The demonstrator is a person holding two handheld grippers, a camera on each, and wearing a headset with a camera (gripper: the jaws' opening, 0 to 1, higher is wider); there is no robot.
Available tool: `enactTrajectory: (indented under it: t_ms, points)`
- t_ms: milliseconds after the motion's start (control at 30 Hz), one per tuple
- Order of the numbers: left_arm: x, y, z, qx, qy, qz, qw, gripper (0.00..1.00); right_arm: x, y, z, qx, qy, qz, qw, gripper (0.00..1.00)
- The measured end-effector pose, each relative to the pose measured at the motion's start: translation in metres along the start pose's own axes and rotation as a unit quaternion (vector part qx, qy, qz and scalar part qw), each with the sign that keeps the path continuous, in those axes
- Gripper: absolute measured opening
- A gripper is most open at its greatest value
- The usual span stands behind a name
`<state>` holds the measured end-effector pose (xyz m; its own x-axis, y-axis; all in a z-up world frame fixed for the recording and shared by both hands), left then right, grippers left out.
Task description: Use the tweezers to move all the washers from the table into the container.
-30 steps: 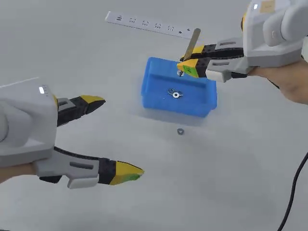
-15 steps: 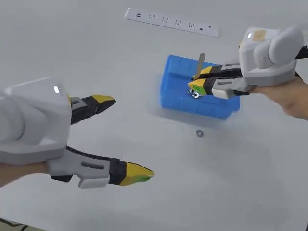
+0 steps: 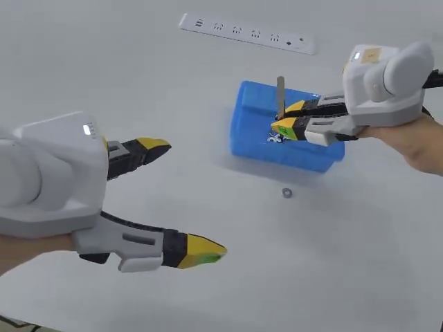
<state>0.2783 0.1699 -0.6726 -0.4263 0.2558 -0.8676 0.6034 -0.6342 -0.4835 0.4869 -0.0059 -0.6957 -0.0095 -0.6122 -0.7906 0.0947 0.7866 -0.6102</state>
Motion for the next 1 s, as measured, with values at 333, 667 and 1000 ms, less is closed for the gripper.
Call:
enactTrajectory:
  t_ms: [333, 667, 1000]
  points:
    - [-0.008, 0.001, -0.003, 0.002, 0.001, 0.012, 0.9999, 0.99, -0.012, -0.005, -0.001, 0.010, -0.010, 0.030, 0.9995, 0.07]
    - [-0.046, 0.022, -0.045, 0.007, 0.012, 0.059, 0.9982, 0.96, -0.016, -0.011, -0.003, 0.006, -0.017, 0.043, 0.9989, 0.07]
    - [-0.102, 0.056, -0.068, 0.035, 0.048, 0.102, 0.9931, 0.75, -0.015, -0.023, -0.006, 0.004, -0.020, 0.053, 0.9984, 0.07]
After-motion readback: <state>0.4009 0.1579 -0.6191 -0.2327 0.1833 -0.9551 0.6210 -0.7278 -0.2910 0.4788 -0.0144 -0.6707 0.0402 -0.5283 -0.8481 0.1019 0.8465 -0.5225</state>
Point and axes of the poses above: the centre of the closed fingertips' face, and the gripper's own axes: y roughly forward along the fingers, z roughly to its right, x roughly out of its underside, the point moved 10 cm from there along -y, roughly backward along the fingers, and after that the axes turned 2 degrees about -z, right-handed, at the moved point
